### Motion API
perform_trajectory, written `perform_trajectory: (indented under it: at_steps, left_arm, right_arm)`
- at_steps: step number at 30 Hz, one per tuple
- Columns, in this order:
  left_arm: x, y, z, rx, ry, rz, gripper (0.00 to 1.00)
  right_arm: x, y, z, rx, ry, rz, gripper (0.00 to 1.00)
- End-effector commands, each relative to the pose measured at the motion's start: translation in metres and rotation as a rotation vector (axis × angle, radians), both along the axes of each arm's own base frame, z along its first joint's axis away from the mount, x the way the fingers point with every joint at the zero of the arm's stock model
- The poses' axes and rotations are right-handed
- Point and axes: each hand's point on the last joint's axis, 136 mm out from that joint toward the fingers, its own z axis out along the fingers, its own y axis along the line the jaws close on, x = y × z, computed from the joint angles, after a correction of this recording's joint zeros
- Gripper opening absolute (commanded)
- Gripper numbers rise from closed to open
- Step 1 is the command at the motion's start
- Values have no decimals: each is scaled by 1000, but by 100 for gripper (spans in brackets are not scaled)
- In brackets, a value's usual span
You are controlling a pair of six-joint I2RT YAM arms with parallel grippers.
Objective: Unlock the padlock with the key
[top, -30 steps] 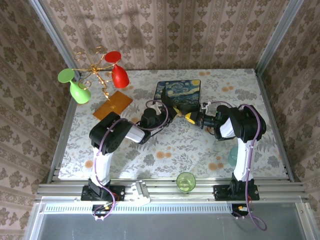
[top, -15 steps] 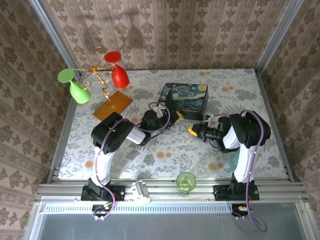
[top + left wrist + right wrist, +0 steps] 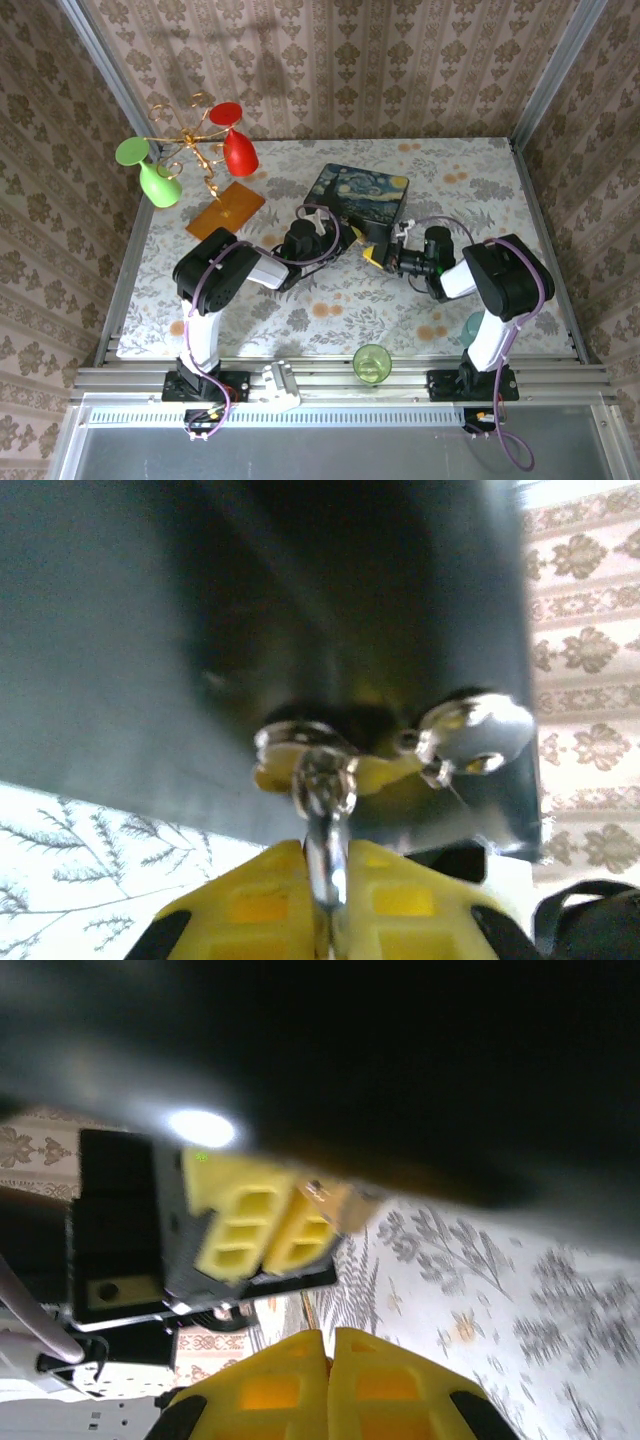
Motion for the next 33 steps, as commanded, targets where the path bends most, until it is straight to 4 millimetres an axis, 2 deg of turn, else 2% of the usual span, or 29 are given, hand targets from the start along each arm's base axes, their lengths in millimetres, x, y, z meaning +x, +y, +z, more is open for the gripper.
perform_trajectory:
  at_steps: [1,3,5,9,13,16,20,24,30,33]
  left_arm:
    - [-3,-6,18,-9,-69,-11,0]
    - [-3,-9,20,-21,-77,-5,0]
    - [-5,-13,23,-37,-84,-20,0]
    - [-11,-19,21,-108,-62,-61,0]
    - [-15,-10,3,-85,-38,-47,0]
    - [-17,-6,0,-96,-32,-41,0]
    - [-16,-3,-2,-112,-24,-41,1]
    - [-16,-1,9,-120,-54,-54,3]
    - [-14,0,16,-144,-44,-56,3]
    - [-14,-4,21,-164,-38,-57,1]
  right_arm:
    - [8,6,10,-34,-79,33,0]
    - [11,10,12,-31,-83,41,0]
    - [14,9,5,-42,-59,32,0]
    - [29,-11,-9,-34,-17,-39,0]
    - [40,-23,-14,-4,-5,-58,0]
    - [41,-29,-21,-20,15,-70,0]
    - [34,-35,-19,-42,5,-91,0]
    - [21,-35,-8,-26,-15,-79,0]
    - [3,-35,-20,-23,30,-74,0]
    - [-1,-30,-18,-7,18,-58,0]
